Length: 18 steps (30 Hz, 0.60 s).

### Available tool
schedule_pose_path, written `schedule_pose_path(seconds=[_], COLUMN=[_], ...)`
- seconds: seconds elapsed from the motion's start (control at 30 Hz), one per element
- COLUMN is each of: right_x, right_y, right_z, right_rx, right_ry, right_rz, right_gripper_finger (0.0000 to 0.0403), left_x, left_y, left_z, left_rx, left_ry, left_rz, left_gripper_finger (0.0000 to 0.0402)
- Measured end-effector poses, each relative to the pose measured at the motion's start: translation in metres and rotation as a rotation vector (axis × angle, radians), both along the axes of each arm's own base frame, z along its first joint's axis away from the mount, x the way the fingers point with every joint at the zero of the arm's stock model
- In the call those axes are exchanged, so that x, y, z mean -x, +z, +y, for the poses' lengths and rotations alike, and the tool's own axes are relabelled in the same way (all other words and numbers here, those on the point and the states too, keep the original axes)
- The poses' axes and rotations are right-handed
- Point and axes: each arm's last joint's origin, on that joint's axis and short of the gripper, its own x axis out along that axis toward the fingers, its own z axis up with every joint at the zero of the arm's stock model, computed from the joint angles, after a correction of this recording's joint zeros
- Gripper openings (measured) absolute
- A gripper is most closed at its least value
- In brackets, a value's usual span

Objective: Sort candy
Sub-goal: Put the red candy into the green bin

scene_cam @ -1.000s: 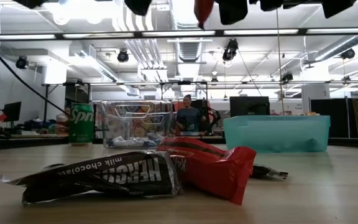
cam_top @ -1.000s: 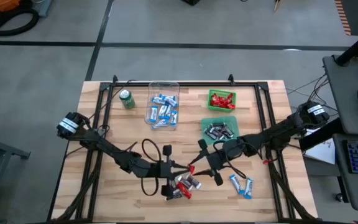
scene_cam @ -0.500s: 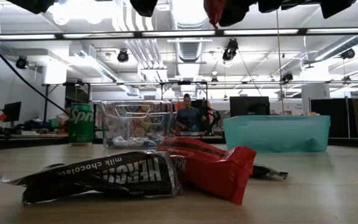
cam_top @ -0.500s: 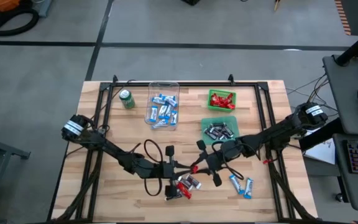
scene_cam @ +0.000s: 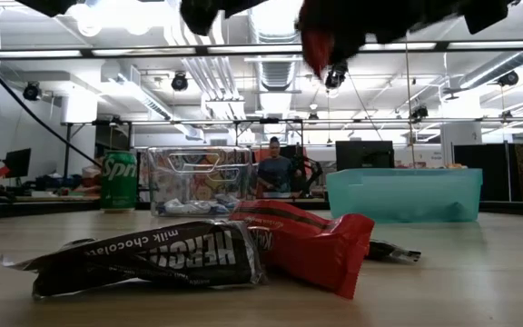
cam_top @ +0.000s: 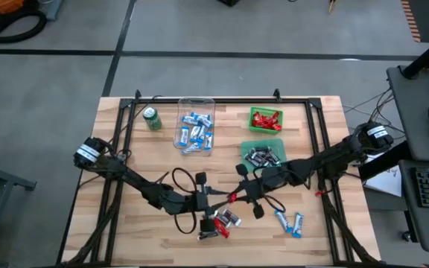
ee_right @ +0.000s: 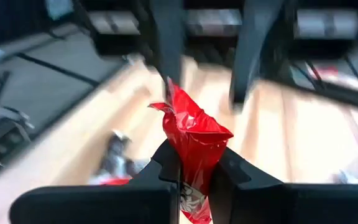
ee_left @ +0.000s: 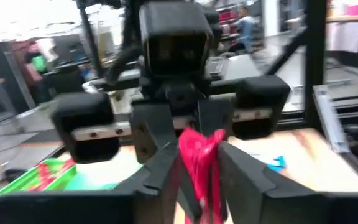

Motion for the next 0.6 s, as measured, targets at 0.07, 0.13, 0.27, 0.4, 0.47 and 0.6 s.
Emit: schedule_pose_path(seconds=[0.07, 0.13, 0.27, 0.4, 0.47, 0.6], right_x=[0.001, 0.003, 0.012, 0.024, 0.030, 0.039], right_y=[-0.003, -0.005, -0.002, 0.007, 0.010, 0.015], right_z=[-0.007, -0.017, -0.046, -0.087, -0.111, -0.158], right_rx=[0.011, 0.036, 0.150, 0.248, 0.249, 0.244], right_ry=[-0.057, -0.148, -0.446, -0.761, -0.856, -1.011], right_rz=[0.057, 0.108, 0.231, 0.348, 0.413, 0.493], right_gripper_finger=[0.0030, 0.0029, 0.0029, 0.0029, 0.0029, 0.0029], left_x=[0.002, 0.006, 0.017, 0.025, 0.025, 0.025], left_y=[0.001, 0.001, -0.001, 0.001, 0.001, 0.001], left_z=[0.000, 0.000, -0.002, -0.006, -0.006, -0.006], left_rx=[0.012, 0.012, 0.023, 0.050, 0.061, 0.085], left_ry=[0.067, 0.162, 0.350, 0.428, 0.430, 0.430], left_rz=[0.006, 0.035, 0.090, 0.082, 0.077, 0.069], left_gripper_finger=[0.0114, 0.0130, 0.0151, 0.0157, 0.0157, 0.0158])
